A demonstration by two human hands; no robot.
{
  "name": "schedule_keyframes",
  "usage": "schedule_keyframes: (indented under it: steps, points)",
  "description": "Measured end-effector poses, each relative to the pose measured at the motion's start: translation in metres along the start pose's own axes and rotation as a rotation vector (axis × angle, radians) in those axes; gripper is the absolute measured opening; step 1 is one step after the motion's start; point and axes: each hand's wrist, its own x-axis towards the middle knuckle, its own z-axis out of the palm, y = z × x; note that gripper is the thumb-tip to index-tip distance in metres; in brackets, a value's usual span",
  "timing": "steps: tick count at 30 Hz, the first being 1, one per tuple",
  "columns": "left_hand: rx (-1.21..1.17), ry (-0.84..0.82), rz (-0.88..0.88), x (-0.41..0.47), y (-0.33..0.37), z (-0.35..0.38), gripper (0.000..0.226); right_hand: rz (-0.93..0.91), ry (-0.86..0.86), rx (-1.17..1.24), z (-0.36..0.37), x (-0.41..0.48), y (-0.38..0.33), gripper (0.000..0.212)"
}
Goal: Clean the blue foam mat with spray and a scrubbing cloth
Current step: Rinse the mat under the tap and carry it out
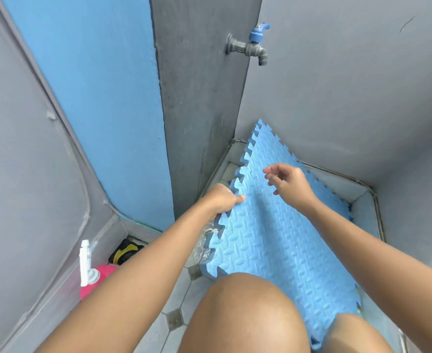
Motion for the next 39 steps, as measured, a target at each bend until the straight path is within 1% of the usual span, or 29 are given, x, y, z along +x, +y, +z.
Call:
schedule_keyframes:
  steps: [2, 6, 8, 11, 13, 15, 19, 23, 25, 28, 30, 33, 35, 37, 39]
  points:
    - [0.078, 0.074, 0.055, -0.008, 0.021, 0.000, 0.057, -0.044, 0.046, 0.000, -0.018, 0.016, -0.025, 0.016]
    - [0.144, 0.212, 0.164, -0.033, 0.053, -0.030, 0.054, -0.151, 0.134, 0.020, -0.063, 0.053, -0.087, 0.015]
    - [0.199, 0.255, 0.218, -0.050, 0.072, -0.054, 0.048, -0.197, 0.180, 0.040, -0.084, 0.071, -0.118, 0.018]
    - [0.294, 0.314, 0.297, -0.071, 0.104, -0.083, 0.046, -0.273, 0.245, 0.046, -0.110, 0.094, -0.162, 0.027]
    - [0.343, 0.360, 0.338, -0.082, 0.122, -0.097, 0.043, -0.308, 0.241, 0.021, -0.118, 0.107, -0.188, 0.033]
    - [0.371, 0.389, 0.362, -0.089, 0.135, -0.106, 0.044, -0.336, 0.200, -0.023, -0.120, 0.118, -0.208, 0.038]
    - [0.399, 0.416, 0.356, -0.093, 0.147, -0.116, 0.045, -0.419, 0.086, -0.204, -0.110, 0.142, -0.237, 0.044]
    - [0.427, 0.440, 0.345, -0.087, 0.148, -0.118, 0.042, -0.467, 0.029, -0.421, -0.101, 0.175, -0.233, 0.051]
    - [0.448, 0.454, 0.335, -0.084, 0.147, -0.117, 0.037, -0.535, 0.046, -0.493, -0.102, 0.188, -0.222, 0.049]
    - [0.472, 0.471, 0.318, -0.081, 0.144, -0.116, 0.043, -0.665, 0.081, -0.590, -0.101, 0.196, -0.219, 0.045]
    - [0.507, 0.483, 0.305, -0.078, 0.141, -0.114, 0.042, -0.714, 0.075, -0.626, -0.101, 0.201, -0.217, 0.047]
    - [0.564, 0.481, 0.290, -0.075, 0.137, -0.108, 0.048, -0.651, -0.055, -0.620, -0.102, 0.208, -0.207, 0.055]
    - [0.611, 0.464, 0.292, -0.075, 0.136, -0.105, 0.048, -0.601, -0.096, -0.582, -0.100, 0.209, -0.205, 0.061]
    - [0.648, 0.463, 0.293, -0.075, 0.135, -0.104, 0.047, -0.580, -0.058, -0.589, -0.097, 0.210, -0.205, 0.054]
    - [0.654, 0.470, 0.284, -0.074, 0.133, -0.106, 0.042, -0.602, -0.053, -0.593, -0.095, 0.208, -0.207, 0.049]
